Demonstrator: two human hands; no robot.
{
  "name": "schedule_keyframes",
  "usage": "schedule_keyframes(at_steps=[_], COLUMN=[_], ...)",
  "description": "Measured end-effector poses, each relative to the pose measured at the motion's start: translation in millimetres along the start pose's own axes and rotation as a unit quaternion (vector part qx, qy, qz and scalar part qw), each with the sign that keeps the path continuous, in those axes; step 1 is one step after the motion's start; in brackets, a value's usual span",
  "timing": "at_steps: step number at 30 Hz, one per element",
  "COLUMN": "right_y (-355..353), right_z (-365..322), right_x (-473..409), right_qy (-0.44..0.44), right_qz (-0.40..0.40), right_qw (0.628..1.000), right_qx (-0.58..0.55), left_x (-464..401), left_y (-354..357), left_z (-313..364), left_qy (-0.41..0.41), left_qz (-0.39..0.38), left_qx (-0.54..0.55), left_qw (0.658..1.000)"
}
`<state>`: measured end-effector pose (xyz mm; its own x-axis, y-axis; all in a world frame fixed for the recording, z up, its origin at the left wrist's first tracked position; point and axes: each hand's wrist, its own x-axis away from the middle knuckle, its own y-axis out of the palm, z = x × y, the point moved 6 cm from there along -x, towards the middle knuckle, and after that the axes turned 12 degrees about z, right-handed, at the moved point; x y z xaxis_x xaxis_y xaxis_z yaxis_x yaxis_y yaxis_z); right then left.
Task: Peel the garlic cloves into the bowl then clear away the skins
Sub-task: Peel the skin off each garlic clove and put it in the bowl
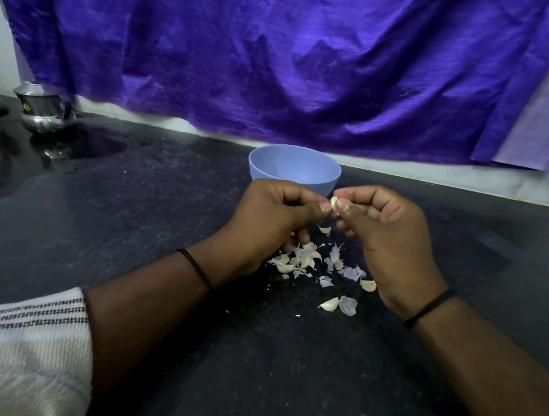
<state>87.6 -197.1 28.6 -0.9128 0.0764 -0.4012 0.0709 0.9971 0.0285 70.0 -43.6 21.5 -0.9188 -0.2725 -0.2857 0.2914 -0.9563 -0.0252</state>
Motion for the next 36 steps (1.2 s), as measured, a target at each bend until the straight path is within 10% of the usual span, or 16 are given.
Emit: schedule_keyframes(at_steps=[36], right_y=[-6.4], right_z=[-6.2], right_x=[2.8], right_qy=[-0.035], right_qz=[0.042], right_qw=[0.995], right_qx=[0.079], left_x=[4.5], left_y=[1.4], left_z=[-3.2], left_qy=[-0.006], left_qz=[0.042], left_qx=[0.059], left_qw=[0.997])
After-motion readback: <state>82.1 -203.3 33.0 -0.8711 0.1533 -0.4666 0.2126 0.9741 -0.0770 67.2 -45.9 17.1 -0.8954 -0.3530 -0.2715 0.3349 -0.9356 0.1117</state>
